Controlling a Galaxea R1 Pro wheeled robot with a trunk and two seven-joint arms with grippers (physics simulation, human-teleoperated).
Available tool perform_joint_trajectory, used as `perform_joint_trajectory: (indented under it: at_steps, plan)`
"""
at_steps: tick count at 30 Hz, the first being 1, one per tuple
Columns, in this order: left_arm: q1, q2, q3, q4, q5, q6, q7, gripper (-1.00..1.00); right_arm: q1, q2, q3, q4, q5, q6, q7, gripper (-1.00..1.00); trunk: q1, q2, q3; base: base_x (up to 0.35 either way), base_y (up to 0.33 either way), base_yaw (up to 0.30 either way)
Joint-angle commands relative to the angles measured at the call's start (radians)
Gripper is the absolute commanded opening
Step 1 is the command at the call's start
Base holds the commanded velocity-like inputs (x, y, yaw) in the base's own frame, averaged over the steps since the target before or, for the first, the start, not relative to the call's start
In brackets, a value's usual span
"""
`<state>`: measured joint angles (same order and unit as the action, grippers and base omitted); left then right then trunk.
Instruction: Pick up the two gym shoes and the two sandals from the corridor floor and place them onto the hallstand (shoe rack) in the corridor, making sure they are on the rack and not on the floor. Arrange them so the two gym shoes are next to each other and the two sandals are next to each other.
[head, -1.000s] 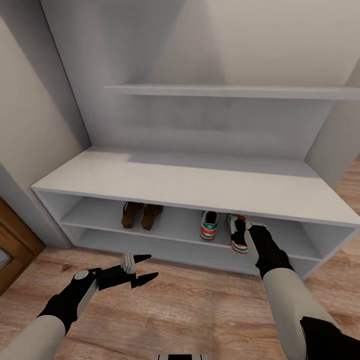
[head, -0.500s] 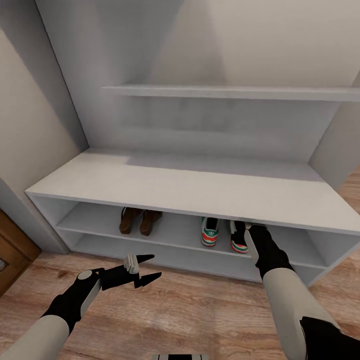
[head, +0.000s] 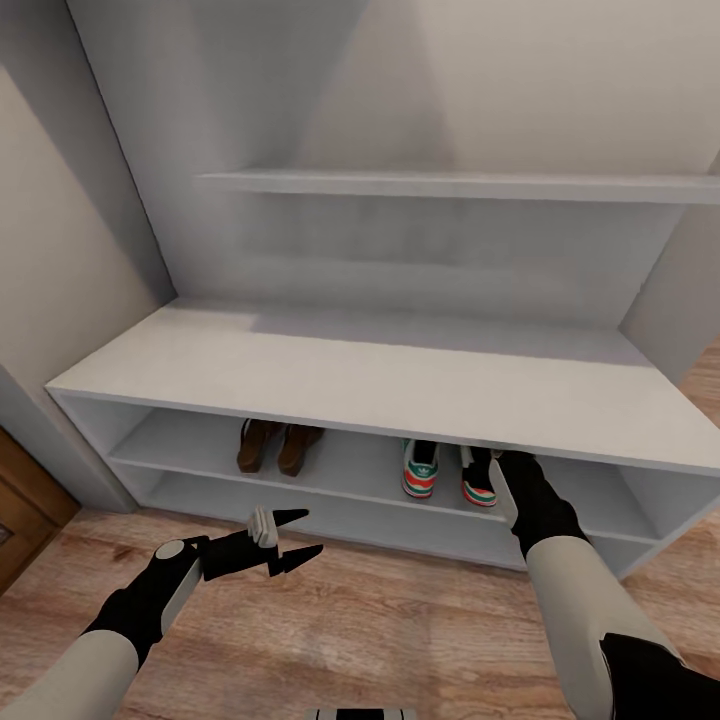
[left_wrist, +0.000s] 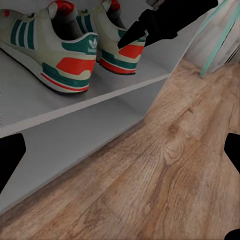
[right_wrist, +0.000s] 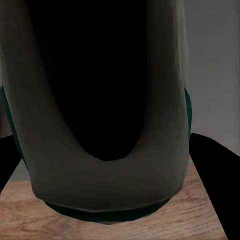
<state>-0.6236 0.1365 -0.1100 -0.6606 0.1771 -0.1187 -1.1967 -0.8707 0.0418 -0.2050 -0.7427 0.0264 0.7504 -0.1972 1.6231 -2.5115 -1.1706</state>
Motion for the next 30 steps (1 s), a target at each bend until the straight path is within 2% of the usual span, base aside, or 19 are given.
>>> perform_joint_trajectory:
  at_steps: [1, 12, 13, 30]
  plan:
    - [-0.001, 0.001, -0.007, 0.001, 0.007, -0.010, 0.002, 1.00, -0.001, 0.001, -0.003, -0.001, 0.003, 0.004, -0.001, -1.00, 0.000, 0.000, -0.001, 0.002, 0.000, 0.000]
    - [-0.001, 0.001, -0.007, 0.001, 0.007, -0.010, 0.002, 1.00, -0.001, 0.001, -0.004, -0.001, 0.003, 0.004, -0.001, -1.00, 0.000, 0.000, -0.001, 0.000, 0.000, 0.000]
    - [-0.001, 0.001, -0.007, 0.001, 0.007, -0.010, 0.002, 1.00, -0.001, 0.001, -0.003, -0.001, 0.003, 0.004, -0.001, 1.00, 0.000, 0.000, -0.001, 0.000, 0.000, 0.000]
    - [-0.001, 0.001, -0.007, 0.001, 0.007, -0.010, 0.002, 1.00, -0.001, 0.001, -0.003, -0.001, 0.002, 0.004, -0.001, 1.00, 0.000, 0.000, -0.001, 0.000, 0.000, 0.000]
